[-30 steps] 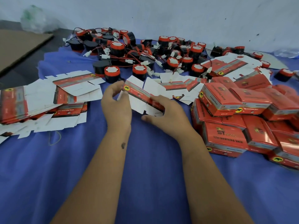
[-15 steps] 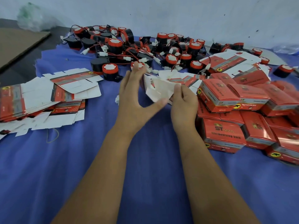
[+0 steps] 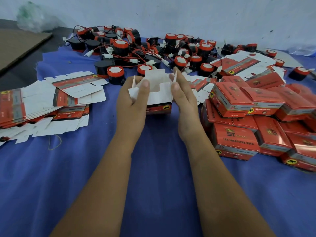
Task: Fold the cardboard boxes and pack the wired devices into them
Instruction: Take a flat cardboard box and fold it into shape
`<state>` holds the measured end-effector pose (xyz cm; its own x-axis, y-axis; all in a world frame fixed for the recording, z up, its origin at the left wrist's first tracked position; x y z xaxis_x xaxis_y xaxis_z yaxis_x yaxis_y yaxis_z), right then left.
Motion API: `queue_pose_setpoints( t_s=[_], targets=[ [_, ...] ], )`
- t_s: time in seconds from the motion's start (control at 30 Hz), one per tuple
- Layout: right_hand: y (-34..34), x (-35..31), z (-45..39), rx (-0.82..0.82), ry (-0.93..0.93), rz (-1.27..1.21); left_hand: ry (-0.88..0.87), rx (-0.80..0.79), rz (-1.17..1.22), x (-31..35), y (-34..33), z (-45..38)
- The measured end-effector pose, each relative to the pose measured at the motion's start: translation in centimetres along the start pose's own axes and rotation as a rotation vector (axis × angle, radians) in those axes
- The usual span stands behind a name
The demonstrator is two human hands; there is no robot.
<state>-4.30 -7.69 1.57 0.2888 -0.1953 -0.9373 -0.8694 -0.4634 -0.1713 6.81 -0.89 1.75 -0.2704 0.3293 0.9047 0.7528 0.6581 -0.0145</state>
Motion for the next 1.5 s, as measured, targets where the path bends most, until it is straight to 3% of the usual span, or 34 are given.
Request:
queue_pose_setpoints(
  t_s=[0.1,0.27,0.57,0.63,0.73,0.8,0.97,1.17,1.3,1.43,1.5],
  targets=[
    [-0.7,-0.1,0.2,-0.073,-0.022,-0.01,0.069,-0.032,0.066,-0.1,0.0,-0.4],
    [-1.3,0.3,0.3,0.035,-0.018,-0.018,0.222,-0.149,0.24,-0.5,-0.6,-0.3],
    [-0.8,0.8,0.0,0.161,-0.069,0.113,0.326,-0.161,0.513,-0.4,-0.6,-0.5],
    [-0.7,0.8,0.0,0.156,-0.07,0.104,0.312,-0.169,0.472,-0.5,-0.6,-0.4],
    [-0.6,0.6,0.1,0.18,-0.075,0.081,0.161,-0.204,0.142,-0.1,-1.2,0.0],
    [-0.7,0.6,0.1,0.165,-0.088,0.033,0.107,-0.207,0.076,0.0,-1.7,0.3],
    [-0.2,0.2,-0.1,0.002,-0.274,-0.523,0.132,-0.089,0.094,-0.5,-1.1,-0.3],
    [-0.4,0.4,-0.3,-0.025,-0.252,-0.339,0.167,-0.081,0.177,-0.7,-0.9,-0.6],
    [-0.5,0.3,0.0,-0.016,-0.143,-0.322,0.154,-0.101,0.258,-0.8,-0.8,-0.5],
    [-0.1,0.1,0.0,0.003,-0.154,-0.292,0.218,-0.137,0.415,-1.1,-0.6,-0.4],
    [0.0,0.1,0.1,-0.015,-0.166,-0.268,0.223,-0.143,0.359,-1.0,-0.6,-0.3]
  ],
)
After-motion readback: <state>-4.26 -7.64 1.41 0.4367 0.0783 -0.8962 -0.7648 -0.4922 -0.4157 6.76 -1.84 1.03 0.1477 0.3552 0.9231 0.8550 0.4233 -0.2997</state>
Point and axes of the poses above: each hand's wrist, its own z-axis away from the middle knuckle, its own y-axis out of the back of the hand, x = y × z, the point moved 2 cm from there along -z, towards the middle knuckle
